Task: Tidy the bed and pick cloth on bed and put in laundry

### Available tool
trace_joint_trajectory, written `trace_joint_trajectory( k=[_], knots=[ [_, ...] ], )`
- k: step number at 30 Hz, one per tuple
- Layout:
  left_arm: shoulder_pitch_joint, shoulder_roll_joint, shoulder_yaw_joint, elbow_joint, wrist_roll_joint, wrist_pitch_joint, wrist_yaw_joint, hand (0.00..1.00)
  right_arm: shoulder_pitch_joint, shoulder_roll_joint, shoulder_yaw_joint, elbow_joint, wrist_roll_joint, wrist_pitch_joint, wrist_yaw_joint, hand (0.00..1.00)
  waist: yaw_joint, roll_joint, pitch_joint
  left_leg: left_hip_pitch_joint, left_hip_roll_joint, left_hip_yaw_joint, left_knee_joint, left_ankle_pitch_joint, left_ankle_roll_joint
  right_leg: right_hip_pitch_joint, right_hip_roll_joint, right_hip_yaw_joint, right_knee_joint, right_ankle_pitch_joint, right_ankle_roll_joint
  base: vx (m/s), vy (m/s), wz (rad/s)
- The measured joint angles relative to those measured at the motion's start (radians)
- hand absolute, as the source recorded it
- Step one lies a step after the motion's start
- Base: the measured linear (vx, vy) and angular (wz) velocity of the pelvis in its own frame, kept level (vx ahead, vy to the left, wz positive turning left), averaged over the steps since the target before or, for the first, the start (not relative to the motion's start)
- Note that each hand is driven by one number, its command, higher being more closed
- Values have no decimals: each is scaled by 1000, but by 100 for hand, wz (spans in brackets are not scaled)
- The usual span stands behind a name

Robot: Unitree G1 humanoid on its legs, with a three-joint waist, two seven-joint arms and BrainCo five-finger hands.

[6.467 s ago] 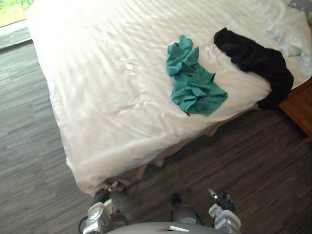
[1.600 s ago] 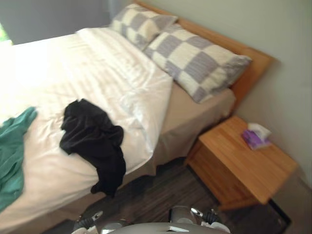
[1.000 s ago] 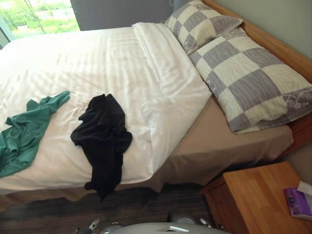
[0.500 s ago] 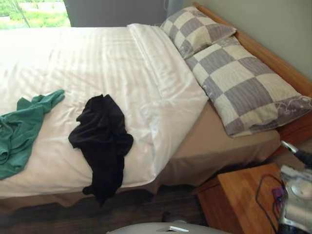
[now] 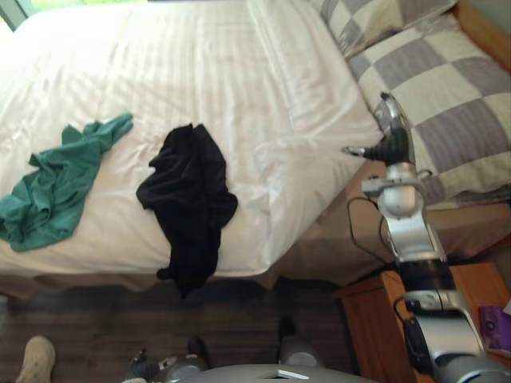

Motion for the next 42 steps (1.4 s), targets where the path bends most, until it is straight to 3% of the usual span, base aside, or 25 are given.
trace_joint_trajectory(
  k=[7,12,20,21,30,34,36,39,40,42],
  knots=[
    [-70,24,-86,-30,-1,-20,-3,0,-255,-44,91,122,0,-1,19,0,7,44,96,-123,-4,-27,-2,52,16,-103,-1,10,-14,48,-2,-87,4,10],
    [-104,26,-124,-40,-3,-41,-2,0,-300,-101,111,163,0,-1,20,0,6,81,154,-191,-3,-52,-7,79,20,-157,-2,-4,-19,69,1,-46,1,13],
    [-173,20,-198,-42,-28,-74,0,0,-362,-108,114,277,3,-13,7,0,12,168,222,-333,-9,-73,-7,123,29,-306,-7,-3,9,97,0,-30,6,5],
    [-180,19,-208,-41,-39,-78,2,0,-388,-110,115,294,3,-30,-3,100,14,178,226,-350,-10,-69,-7,127,30,-335,-8,5,23,97,1,-51,-8,-8],
    [-224,-14,-206,-62,-103,-88,3,0,-431,-130,154,291,5,-49,-30,100,24,185,230,-382,-16,-46,-7,137,18,-448,-21,48,163,46,10,-33,-48,-4],
    [-236,-77,-203,-80,-131,-96,-5,0,-292,-124,99,154,11,-42,-32,100,23,181,229,-346,-14,-44,-7,136,18,-423,-23,47,185,29,8,47,-53,0],
    [-238,-92,-192,-79,-138,-90,-4,0,-147,-93,12,57,15,-44,-36,100,12,169,227,-300,-14,-44,-7,134,19,-373,-21,42,181,18,8,84,-55,-1],
    [-225,-91,-182,-75,-136,-75,-5,0,53,-21,-105,-19,29,-45,-67,100,-14,124,196,-254,-14,-41,-7,116,15,-321,-17,42,160,9,11,95,-48,-6],
    [-220,-90,-177,-75,-136,-73,-6,0,92,-8,-131,-24,40,-48,-69,0,-21,114,190,-248,-14,-41,-7,112,15,-309,-17,41,151,9,13,100,-28,-8],
    [-214,-88,-154,-62,-115,-63,-15,0,199,21,-222,-26,62,-50,-73,0,-29,83,158,-229,-14,-33,-7,100,15,-276,-15,44,112,17,22,104,-21,-11]
  ],
)
